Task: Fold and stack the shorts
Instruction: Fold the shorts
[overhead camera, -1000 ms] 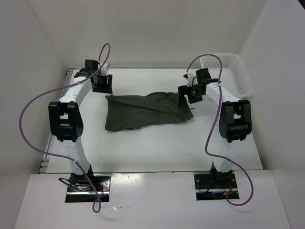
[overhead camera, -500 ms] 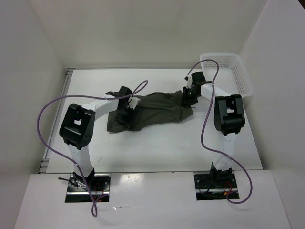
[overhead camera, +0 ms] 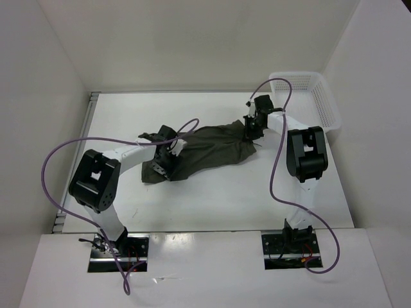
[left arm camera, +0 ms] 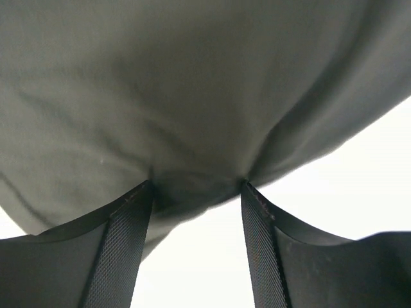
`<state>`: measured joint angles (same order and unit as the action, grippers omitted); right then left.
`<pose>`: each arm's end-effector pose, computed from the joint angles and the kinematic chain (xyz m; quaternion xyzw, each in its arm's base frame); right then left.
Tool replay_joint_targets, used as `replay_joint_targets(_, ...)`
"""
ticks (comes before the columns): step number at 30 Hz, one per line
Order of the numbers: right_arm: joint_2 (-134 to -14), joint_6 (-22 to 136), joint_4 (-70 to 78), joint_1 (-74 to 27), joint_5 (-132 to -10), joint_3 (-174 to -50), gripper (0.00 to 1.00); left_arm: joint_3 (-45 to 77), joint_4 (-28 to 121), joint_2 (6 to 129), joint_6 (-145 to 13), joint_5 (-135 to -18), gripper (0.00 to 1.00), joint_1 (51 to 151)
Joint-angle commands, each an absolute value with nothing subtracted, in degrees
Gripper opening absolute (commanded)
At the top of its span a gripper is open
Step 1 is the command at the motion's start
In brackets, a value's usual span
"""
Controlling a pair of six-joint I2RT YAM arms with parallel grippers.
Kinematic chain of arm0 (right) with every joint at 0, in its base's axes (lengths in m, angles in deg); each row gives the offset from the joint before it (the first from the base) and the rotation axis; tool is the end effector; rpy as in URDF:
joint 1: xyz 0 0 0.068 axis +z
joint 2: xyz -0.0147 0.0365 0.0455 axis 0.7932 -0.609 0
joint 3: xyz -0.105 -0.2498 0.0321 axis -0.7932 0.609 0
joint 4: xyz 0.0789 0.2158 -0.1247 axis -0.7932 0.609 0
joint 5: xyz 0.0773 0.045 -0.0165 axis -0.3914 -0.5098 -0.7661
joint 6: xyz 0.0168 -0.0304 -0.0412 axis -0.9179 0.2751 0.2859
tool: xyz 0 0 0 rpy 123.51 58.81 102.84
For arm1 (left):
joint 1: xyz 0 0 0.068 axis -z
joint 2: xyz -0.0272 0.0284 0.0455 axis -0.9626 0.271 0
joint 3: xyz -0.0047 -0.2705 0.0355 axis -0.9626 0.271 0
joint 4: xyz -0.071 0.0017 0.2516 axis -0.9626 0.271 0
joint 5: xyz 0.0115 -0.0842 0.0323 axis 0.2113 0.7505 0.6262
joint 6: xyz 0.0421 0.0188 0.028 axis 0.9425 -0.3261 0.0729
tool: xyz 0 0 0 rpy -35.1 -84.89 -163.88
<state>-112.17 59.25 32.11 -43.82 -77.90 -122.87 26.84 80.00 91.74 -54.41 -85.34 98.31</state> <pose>0.4328 0.0748 0.1671 -0.0660 0.9597 0.1479 0.2297 0.3021 -0.1342 0.1662 0.2009 0.9638 -0.0311 0.1726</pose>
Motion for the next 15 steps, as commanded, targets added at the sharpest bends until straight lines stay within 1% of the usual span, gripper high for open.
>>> replay_joint_targets(1,-107.20,58.51,31.88,-42.39,-75.90,-121.15,0.00,20.23,90.52,90.10,-54.05,-83.24,0.66,97.83)
replay_joint_targets(2,-107.19,58.51,31.88,-41.51,-75.90,-120.01,0.00,16.63,91.68,90.10,-54.05,-81.49,0.67,97.83)
replay_joint_targets(3,-106.41,58.51,31.88,-41.50,-75.90,-120.00,0.00,9.02,92.73,90.80,-54.05,-77.56,0.68,97.83)
replay_joint_targets(4,-105.79,57.99,31.88,-40.98,-75.90,-119.48,0.00,5.29,94.57,92.28,-54.05,-75.51,0.68,97.83)
replay_joint_targets(6,-105.79,57.99,31.88,-40.97,-74.58,-119.47,0.00,-0.61,94.59,94.48,-54.05,-71.56,0.71,97.83)
replay_joint_targets(7,-105.79,57.99,31.88,-40.45,-74.58,-119.47,0.00,-4.46,93.63,97.54,-54.05,-70.84,0.71,97.83)
replay_joint_targets(11,-104.74,59.03,31.88,-40.45,-73.08,-121.66,0.00,-9.85,89.76,106.87,-54.05,-70.84,0.71,99.06)
replay_joint_targets(15,-103.41,59.04,32.40,-40.45,-71.33,-122.28,0.00,-11.18,85.03,113.64,-54.05,-72.24,0.70,100.64)
